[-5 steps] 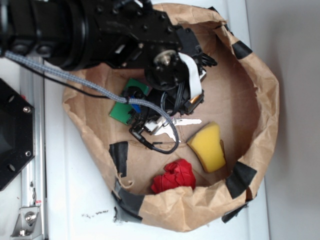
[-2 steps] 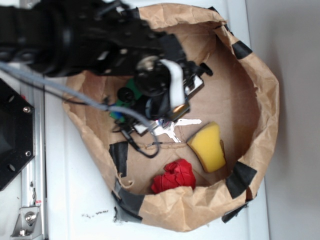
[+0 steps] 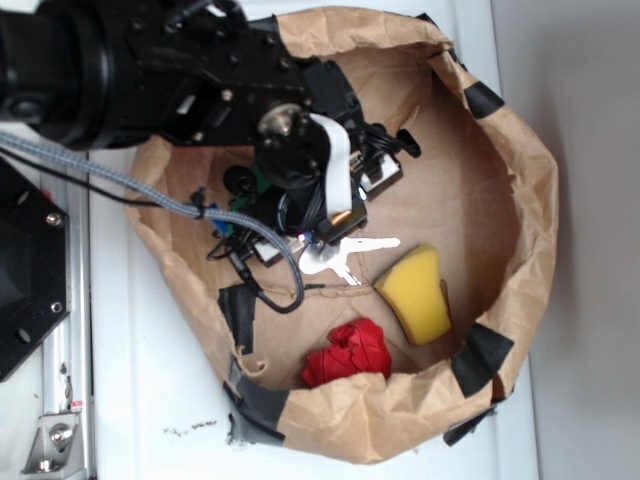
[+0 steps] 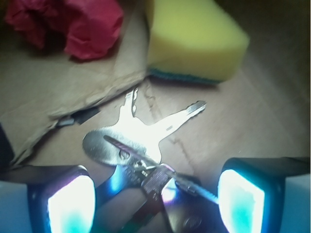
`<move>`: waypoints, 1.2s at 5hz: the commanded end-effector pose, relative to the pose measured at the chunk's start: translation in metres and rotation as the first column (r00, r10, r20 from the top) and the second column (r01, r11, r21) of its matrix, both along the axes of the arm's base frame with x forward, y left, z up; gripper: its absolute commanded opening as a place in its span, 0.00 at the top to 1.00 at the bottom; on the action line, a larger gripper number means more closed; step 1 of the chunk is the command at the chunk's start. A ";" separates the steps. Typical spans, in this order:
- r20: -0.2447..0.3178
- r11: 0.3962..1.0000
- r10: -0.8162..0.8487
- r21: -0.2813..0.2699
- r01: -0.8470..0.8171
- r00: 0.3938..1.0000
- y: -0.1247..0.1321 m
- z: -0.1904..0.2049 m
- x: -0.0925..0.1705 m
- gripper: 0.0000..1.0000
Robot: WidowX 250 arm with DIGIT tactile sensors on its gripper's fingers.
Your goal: Grab the silver keys.
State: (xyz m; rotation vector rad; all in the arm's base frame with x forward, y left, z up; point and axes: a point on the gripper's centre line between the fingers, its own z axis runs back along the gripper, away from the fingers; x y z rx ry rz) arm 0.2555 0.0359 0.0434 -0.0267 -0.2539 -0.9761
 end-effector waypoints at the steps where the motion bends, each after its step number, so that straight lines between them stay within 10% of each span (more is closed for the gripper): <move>1: 0.050 1.000 0.029 0.005 -0.029 0.998 -0.002 0.019 0.009 1.00; 6: 0.063 0.999 0.047 0.006 -0.048 0.997 -0.001 0.018 0.009 1.00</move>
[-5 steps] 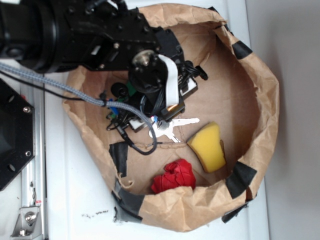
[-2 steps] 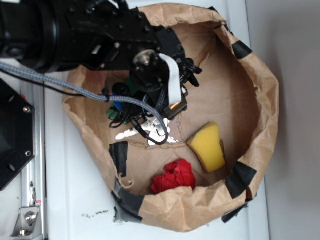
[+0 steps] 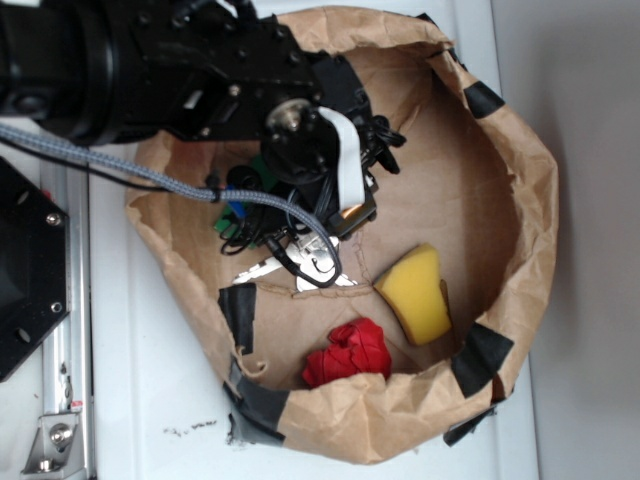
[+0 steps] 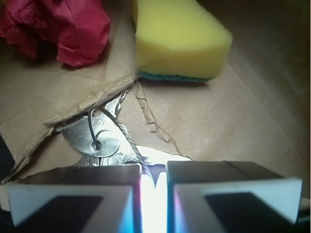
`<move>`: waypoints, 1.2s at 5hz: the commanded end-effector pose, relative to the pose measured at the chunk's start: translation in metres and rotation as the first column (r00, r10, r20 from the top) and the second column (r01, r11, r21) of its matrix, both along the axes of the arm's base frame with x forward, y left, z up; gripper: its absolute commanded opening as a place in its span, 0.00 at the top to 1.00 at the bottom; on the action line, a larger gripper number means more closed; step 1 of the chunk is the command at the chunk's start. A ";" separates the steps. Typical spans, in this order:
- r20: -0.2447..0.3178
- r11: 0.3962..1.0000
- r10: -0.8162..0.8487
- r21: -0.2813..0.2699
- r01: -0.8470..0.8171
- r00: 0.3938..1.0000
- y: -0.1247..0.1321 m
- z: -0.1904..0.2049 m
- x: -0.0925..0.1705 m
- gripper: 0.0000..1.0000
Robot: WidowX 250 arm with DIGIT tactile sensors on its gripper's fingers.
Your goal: Grab the silver keys.
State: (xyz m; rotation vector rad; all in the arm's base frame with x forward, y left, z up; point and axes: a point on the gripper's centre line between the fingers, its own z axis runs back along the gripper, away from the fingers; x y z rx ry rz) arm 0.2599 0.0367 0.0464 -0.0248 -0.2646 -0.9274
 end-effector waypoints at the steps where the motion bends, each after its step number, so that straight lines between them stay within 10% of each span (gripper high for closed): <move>1: 0.040 1.000 0.018 0.012 -0.018 0.999 -0.002 0.017 0.006 1.00; 4: -0.228 0.924 0.302 -0.171 -0.343 0.926 0.012 0.094 0.024 1.00; 6: -0.202 0.923 0.309 -0.170 -0.344 0.929 0.013 0.097 0.021 1.00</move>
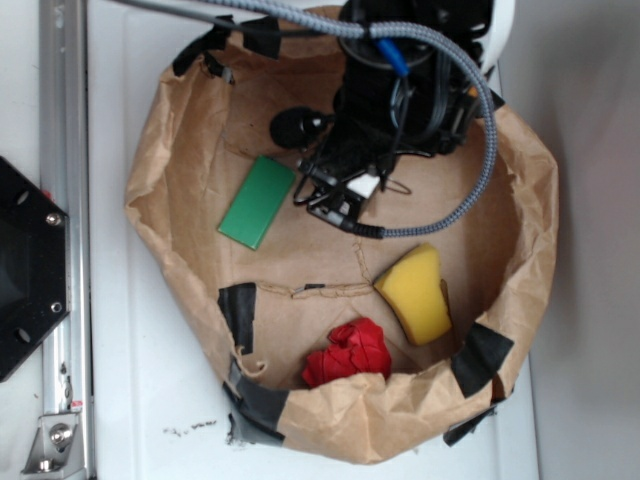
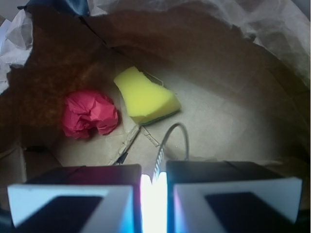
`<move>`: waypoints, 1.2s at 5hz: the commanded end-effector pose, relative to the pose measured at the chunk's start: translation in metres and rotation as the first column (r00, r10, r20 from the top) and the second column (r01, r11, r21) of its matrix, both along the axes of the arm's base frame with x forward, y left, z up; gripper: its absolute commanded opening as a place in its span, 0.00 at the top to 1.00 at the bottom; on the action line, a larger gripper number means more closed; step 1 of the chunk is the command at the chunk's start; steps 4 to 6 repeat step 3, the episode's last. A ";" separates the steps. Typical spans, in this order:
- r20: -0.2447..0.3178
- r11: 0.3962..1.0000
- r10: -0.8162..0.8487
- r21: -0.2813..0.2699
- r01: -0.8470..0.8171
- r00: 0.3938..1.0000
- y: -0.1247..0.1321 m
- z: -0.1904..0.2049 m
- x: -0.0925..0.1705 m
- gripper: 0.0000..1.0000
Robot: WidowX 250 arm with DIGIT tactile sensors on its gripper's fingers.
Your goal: Grab the silver keys.
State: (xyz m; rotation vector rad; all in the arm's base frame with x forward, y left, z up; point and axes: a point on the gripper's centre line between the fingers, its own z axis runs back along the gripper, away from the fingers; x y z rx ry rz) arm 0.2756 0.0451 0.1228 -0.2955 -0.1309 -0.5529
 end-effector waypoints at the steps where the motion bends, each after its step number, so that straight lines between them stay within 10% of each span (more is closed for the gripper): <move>1: 0.080 1.000 0.015 0.025 -0.017 0.997 0.005 0.025 0.004 1.00; 6: 0.077 0.999 0.016 0.040 -0.020 0.997 0.004 0.025 0.005 1.00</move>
